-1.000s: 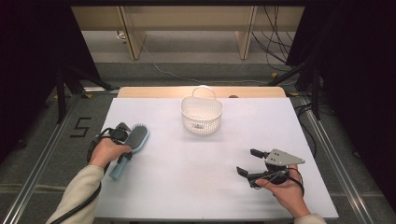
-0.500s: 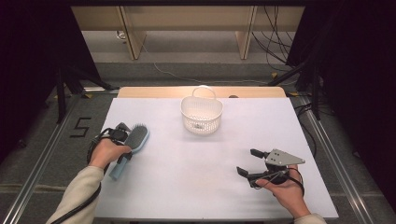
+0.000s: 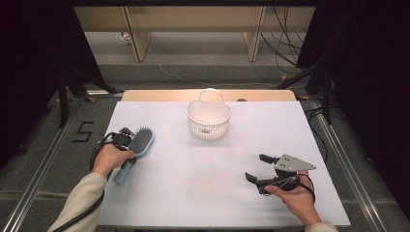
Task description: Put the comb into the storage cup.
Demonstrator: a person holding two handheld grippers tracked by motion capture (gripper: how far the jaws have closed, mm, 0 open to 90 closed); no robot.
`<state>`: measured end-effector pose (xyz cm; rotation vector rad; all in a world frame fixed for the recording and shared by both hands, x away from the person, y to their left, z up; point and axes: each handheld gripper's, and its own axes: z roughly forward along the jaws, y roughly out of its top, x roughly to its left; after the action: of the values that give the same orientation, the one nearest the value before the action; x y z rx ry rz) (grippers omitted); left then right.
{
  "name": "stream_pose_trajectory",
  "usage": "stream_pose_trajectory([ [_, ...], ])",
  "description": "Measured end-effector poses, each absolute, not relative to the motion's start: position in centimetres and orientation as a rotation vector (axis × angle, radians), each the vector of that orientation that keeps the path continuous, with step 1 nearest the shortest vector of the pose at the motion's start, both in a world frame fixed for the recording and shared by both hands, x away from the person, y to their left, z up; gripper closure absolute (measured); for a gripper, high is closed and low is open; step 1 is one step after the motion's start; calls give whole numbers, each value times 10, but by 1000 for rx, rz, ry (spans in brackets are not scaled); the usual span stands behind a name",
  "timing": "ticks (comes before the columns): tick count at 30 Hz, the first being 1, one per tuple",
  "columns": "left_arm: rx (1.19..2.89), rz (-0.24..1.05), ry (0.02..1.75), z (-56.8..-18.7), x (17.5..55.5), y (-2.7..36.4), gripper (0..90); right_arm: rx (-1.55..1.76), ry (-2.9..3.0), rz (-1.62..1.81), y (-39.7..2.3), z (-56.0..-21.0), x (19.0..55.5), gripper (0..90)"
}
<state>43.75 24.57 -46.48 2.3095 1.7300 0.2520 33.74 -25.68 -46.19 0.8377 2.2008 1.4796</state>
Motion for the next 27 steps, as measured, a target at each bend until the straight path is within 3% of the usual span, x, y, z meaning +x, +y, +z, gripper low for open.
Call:
stream_pose_trajectory([
  [17, 2285, 355, 1595, -456, 430, 257, 697, 838, 2200, 1482, -257, -461, 337, 142],
  [27, 2175, 422, 1540, -451, 421, 264, 696, 838, 2201, 1480, -257, -461, 337, 142],
])
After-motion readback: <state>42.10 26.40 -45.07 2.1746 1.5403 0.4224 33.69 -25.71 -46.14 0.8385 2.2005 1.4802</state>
